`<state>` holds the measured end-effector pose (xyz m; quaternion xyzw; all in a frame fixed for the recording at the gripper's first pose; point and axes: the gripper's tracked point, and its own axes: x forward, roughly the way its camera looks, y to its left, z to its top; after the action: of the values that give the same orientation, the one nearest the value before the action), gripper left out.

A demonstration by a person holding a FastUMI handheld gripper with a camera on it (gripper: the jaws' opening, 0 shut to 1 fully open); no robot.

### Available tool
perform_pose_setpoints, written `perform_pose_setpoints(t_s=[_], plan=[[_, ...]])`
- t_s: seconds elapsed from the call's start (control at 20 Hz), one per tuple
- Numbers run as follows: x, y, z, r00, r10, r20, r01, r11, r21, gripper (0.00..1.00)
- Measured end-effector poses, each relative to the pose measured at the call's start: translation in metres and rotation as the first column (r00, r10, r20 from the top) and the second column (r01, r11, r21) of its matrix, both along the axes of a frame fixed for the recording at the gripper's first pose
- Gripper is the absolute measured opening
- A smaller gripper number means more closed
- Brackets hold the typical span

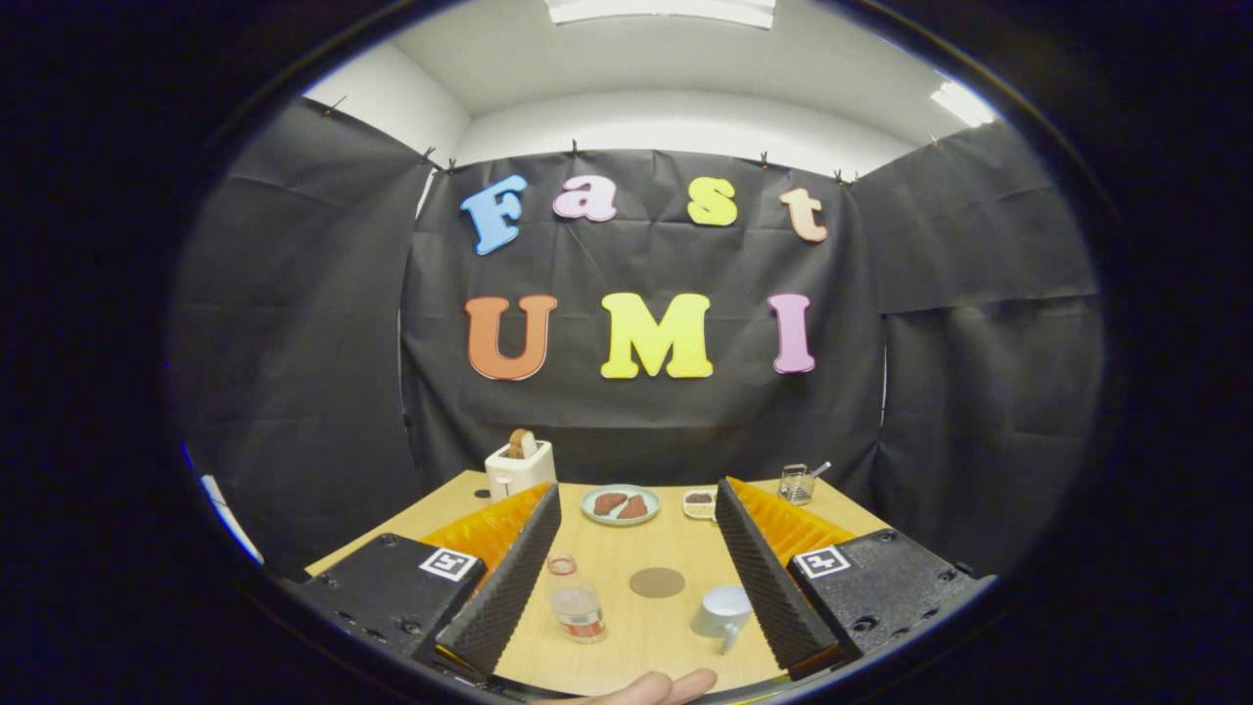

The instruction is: Take the bottle from table, then pour the juice into the cup, finally place the bottle on the coaster

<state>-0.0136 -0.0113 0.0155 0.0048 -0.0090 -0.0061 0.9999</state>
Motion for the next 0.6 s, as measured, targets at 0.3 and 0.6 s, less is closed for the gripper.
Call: perform_pose_setpoints(t_s=[0.3, 0.6], plan=[[0.005, 0.006, -0.019, 1.000, 0.018, -0.005, -0.018, 0.999, 0.028, 1.00], [0.010, 0.015, -0.039, 1.000, 0.013, -0.012, -0.013, 1.000, 0.008, 1.00]])
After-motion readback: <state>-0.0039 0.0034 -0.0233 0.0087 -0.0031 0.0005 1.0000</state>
